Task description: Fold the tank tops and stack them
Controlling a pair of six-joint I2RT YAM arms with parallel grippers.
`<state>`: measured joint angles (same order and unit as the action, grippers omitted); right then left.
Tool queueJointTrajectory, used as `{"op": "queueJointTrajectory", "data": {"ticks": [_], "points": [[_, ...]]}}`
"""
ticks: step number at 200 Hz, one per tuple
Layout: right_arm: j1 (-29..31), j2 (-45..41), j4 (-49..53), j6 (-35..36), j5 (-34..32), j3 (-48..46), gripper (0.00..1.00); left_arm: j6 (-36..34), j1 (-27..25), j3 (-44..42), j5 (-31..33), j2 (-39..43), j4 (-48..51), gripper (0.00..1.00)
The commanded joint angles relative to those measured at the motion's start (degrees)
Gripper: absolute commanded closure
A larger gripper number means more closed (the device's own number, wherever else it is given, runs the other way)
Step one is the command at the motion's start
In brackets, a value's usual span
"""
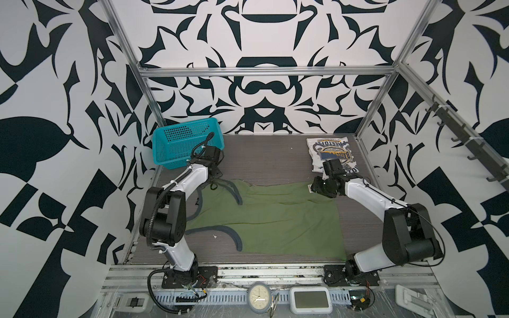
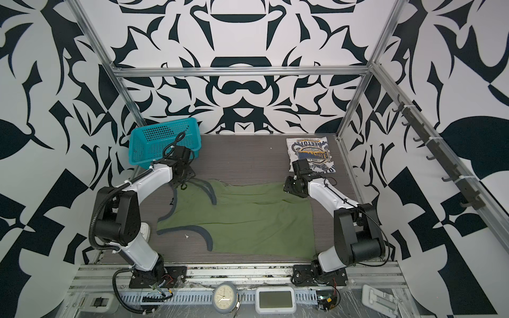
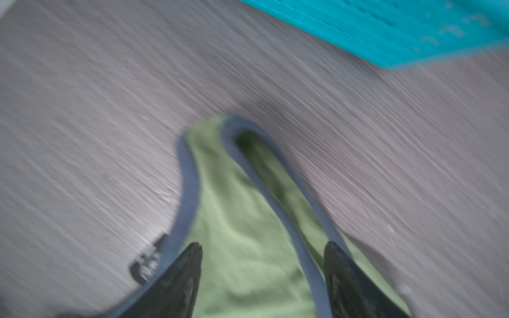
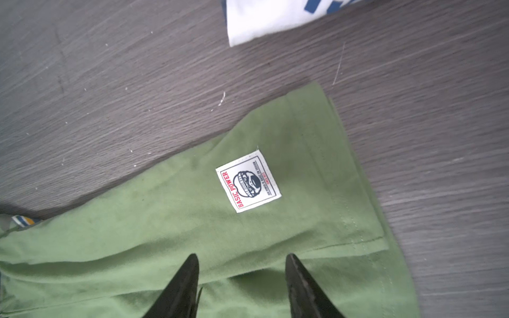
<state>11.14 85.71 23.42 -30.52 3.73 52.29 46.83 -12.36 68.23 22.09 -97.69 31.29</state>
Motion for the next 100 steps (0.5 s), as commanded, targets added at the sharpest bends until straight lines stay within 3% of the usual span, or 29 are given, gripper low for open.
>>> {"op": "queueJointTrajectory", "data": {"ticks": [1, 41, 100], "points": [[0.2, 0.1, -1.2, 1.0, 0.3, -1.1, 0.47, -0.8, 1.9, -0.2, 0.1, -0.6, -2.8, 0.29], [0.2, 0.2, -1.5, 1.8, -0.2, -2.9, 0.46, -0.9, 5.2, 1.1, -0.2, -3.6, -5.1, 0.36], [0.2, 1.0, -1.5, 1.7, -0.4, -3.1, 0.46, -1.0, 5.9, 2.2, 0.8, -7.3, -6.9, 0.49]]}}
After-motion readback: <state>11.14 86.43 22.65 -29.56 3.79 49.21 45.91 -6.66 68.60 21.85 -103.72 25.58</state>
